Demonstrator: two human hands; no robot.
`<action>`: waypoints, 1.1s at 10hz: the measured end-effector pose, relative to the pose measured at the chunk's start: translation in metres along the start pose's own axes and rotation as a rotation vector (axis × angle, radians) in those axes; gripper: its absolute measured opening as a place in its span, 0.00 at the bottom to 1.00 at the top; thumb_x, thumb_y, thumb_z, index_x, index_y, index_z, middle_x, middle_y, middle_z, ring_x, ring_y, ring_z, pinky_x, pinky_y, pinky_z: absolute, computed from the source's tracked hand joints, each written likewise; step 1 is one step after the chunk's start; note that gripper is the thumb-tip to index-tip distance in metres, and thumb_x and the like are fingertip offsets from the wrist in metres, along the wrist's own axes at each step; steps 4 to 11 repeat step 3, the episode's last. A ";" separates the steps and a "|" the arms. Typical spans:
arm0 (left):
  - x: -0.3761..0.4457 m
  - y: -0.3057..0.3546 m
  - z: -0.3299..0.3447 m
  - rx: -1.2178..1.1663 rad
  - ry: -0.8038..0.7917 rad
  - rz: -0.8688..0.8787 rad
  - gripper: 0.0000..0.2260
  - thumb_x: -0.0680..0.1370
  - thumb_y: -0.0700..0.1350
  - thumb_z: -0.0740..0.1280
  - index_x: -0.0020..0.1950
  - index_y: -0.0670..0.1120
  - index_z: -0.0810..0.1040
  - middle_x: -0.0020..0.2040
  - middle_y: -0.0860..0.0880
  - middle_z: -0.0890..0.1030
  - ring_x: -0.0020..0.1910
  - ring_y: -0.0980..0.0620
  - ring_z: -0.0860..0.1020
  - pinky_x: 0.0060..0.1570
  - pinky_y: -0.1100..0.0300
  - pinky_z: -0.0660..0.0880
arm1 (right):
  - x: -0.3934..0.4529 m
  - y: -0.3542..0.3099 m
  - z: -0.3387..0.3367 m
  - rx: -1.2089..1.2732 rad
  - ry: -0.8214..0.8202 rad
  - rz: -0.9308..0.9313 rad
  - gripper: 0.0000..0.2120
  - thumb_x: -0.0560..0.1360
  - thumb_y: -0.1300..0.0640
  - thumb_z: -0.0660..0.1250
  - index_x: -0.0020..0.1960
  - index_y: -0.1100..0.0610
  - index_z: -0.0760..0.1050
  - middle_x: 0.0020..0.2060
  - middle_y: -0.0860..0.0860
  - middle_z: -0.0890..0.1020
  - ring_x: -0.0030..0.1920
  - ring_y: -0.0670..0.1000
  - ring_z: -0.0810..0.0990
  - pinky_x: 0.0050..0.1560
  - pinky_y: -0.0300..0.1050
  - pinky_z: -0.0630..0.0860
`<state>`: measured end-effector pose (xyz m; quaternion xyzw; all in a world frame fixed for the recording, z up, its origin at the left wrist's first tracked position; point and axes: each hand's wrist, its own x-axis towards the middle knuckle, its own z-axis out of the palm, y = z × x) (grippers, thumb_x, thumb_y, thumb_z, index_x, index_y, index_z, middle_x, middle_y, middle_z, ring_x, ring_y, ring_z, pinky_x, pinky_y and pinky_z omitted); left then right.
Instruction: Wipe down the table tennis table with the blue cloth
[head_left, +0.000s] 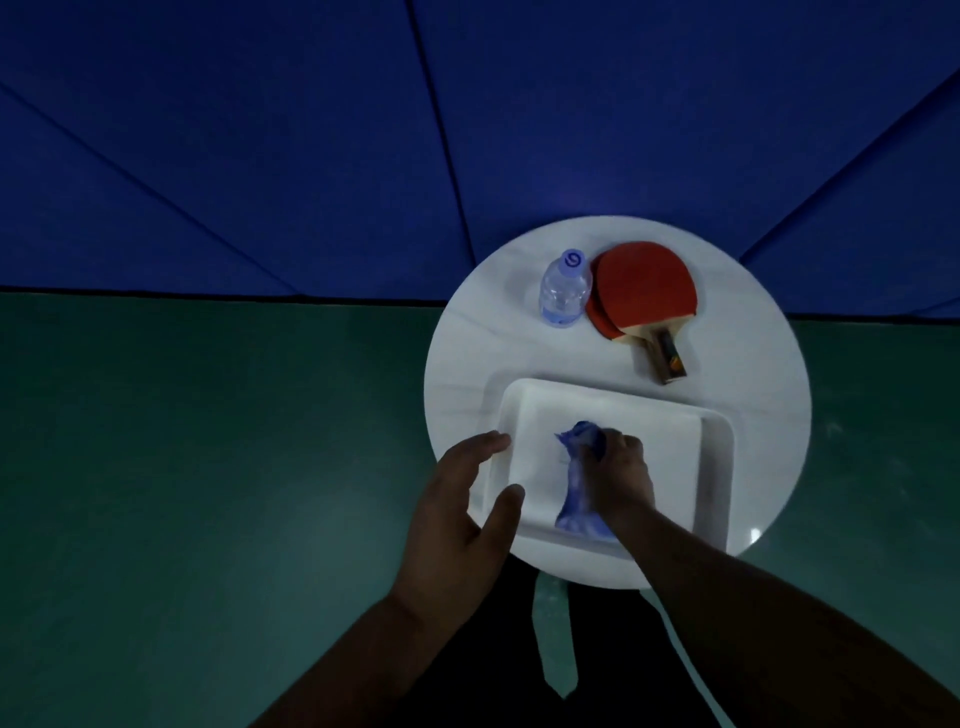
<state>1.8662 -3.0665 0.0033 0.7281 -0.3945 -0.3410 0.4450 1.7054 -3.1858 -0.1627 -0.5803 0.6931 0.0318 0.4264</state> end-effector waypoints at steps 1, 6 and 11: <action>0.004 -0.012 0.006 0.025 -0.016 -0.021 0.16 0.76 0.50 0.67 0.64 0.58 0.75 0.64 0.62 0.77 0.66 0.62 0.74 0.63 0.71 0.66 | 0.011 0.005 0.011 0.011 -0.019 0.011 0.18 0.81 0.52 0.63 0.68 0.59 0.72 0.66 0.61 0.70 0.62 0.65 0.75 0.62 0.54 0.71; 0.002 -0.013 0.021 0.030 0.005 -0.043 0.16 0.77 0.49 0.68 0.65 0.51 0.76 0.65 0.57 0.77 0.66 0.62 0.74 0.66 0.69 0.67 | -0.003 0.006 -0.037 0.228 0.052 -0.005 0.21 0.78 0.54 0.69 0.69 0.60 0.73 0.62 0.61 0.78 0.62 0.62 0.77 0.64 0.50 0.71; 0.002 -0.013 0.021 0.030 0.005 -0.043 0.16 0.77 0.49 0.68 0.65 0.51 0.76 0.65 0.57 0.77 0.66 0.62 0.74 0.66 0.69 0.67 | -0.003 0.006 -0.037 0.228 0.052 -0.005 0.21 0.78 0.54 0.69 0.69 0.60 0.73 0.62 0.61 0.78 0.62 0.62 0.77 0.64 0.50 0.71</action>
